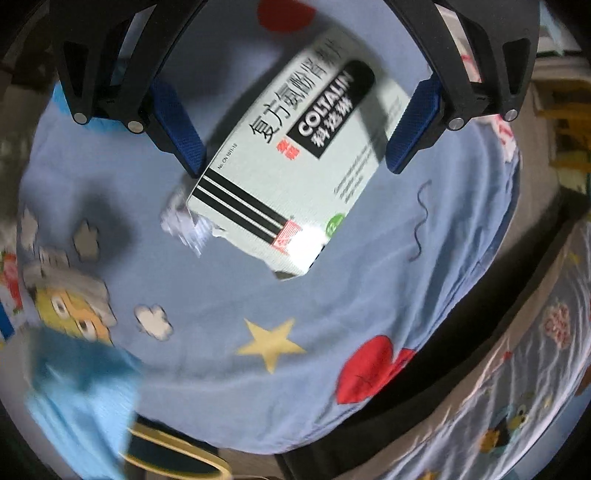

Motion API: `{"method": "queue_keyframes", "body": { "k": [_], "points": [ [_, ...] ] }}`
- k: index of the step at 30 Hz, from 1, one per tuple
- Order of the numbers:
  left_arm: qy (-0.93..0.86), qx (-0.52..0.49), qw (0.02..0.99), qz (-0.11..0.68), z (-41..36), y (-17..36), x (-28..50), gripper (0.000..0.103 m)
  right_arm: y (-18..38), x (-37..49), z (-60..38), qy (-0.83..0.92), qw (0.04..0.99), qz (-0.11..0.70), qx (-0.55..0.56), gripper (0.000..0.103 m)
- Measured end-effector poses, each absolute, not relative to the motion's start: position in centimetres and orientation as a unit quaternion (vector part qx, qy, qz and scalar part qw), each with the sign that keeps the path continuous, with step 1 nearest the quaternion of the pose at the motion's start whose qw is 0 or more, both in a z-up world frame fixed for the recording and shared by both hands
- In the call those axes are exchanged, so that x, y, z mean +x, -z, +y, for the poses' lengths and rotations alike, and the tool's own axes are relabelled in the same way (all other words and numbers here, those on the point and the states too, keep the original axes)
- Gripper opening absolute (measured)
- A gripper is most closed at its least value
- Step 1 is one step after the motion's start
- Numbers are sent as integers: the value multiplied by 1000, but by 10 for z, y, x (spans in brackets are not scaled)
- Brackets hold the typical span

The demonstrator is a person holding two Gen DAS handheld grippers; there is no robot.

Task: Collect trash
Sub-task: 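Grasp the white COLTALIN medicine box with the left tool while the right tool holds the mask, then carry the medicine box and blue mask over the bin with both tools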

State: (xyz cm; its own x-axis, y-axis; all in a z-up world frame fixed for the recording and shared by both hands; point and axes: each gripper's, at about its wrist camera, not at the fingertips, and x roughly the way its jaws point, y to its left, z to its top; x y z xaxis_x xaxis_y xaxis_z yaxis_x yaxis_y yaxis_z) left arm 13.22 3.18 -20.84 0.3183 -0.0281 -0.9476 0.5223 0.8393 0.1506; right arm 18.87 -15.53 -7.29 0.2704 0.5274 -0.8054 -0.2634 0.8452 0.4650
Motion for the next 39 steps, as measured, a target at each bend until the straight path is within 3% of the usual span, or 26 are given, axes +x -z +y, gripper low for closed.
{"method": "queue_keyframes", "body": {
  "k": [9,20,39],
  "points": [
    [157,76,792,585,70,210,171,94,78,195,-153,-264,775,558,138,4],
    [127,98,804,573,66,199,177,79,73,195,-161,-247,790,546,127,4],
    [134,75,873,462,27,104,167,77,57,204,-201,-196,831,510,106,4]
  ]
}}
